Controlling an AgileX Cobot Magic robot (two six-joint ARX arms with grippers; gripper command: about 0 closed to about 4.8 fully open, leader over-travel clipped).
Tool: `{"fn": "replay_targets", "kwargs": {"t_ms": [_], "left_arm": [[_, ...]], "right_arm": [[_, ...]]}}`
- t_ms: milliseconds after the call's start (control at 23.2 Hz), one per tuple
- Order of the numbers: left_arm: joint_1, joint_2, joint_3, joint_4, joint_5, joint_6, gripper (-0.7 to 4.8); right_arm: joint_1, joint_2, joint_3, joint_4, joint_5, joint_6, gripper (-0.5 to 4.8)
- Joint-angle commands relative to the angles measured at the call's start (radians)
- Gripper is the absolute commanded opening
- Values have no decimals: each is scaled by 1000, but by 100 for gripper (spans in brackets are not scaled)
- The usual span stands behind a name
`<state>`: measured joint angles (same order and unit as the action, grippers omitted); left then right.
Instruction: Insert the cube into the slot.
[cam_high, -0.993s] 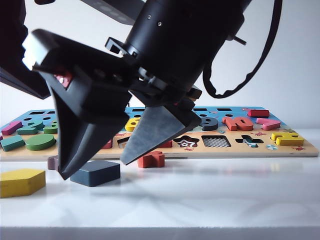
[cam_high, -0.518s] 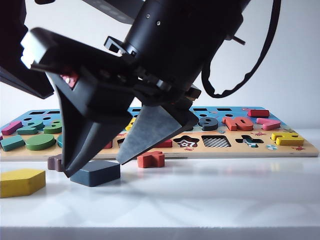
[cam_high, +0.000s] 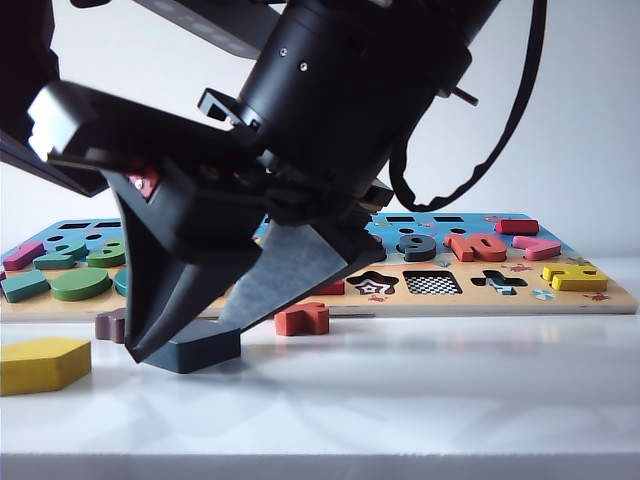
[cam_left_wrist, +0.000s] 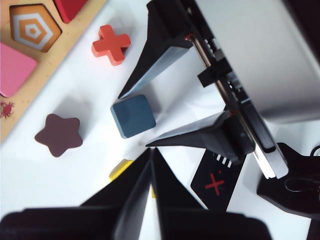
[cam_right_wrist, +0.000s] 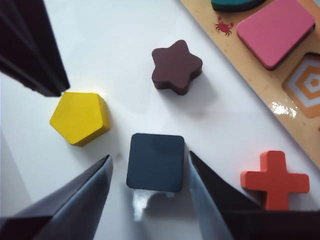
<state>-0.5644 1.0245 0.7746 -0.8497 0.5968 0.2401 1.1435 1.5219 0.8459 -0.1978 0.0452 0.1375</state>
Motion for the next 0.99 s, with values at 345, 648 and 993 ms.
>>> {"fn": "replay_targets", "kwargs": {"t_ms": [345,648,993], "left_arm": [[0,0,3,10,5,7,17],[1,0,3,43,-5,7,17],[1,0,3,66,-6,6,17]], "right_arm": [[0,0,2,5,11,-8,141],[0,-2,2,5,13,-8,125],[-13,-81,3,-22,38,-11,124]]}}
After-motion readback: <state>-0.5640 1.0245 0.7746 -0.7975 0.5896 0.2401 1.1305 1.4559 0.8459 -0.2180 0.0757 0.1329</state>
